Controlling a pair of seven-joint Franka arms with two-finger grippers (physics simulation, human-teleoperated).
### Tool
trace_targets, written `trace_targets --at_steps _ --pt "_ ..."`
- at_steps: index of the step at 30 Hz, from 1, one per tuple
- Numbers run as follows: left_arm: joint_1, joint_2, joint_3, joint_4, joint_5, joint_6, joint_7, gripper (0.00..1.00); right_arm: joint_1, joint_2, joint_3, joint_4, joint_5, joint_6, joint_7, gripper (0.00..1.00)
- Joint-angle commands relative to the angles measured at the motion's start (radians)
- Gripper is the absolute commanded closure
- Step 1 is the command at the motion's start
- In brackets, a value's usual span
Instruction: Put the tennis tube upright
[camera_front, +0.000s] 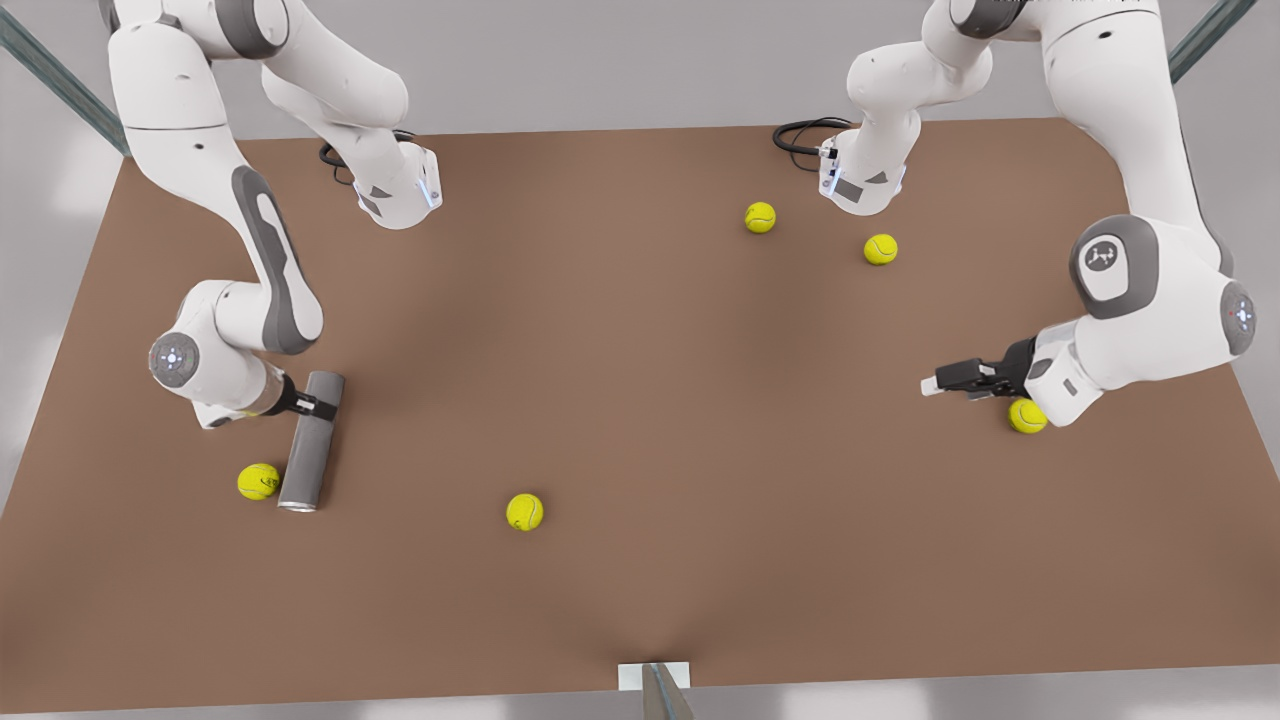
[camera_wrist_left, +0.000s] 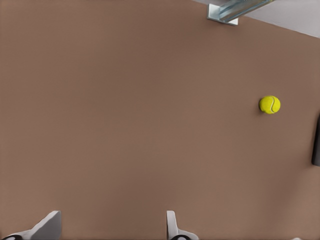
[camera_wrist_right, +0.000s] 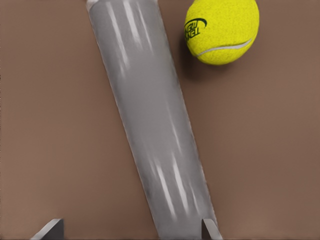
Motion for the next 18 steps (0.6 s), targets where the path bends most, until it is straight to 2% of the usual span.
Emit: trace_targets --at_steps 1,7,18 --pt "0.000 0.000 0.000 0.000 0.003 0.000 0.000 0.00 0.002 -0.004 0.001 -0.007 0.000 0.006 -0.001 0.00" --pt "-0.020 0.015 -0.006 0.000 -0.005 0.039 -0.006 0.00 -0.020 0.049 0.001 -0.017 -0.017 0.087 -0.107 0.00" --pt "-0.018 0.011 -0.006 0.000 0.000 0.031 0.002 0.00 -0.058 0.057 0.015 -0.089 -0.048 0.191 -0.196 0.00"
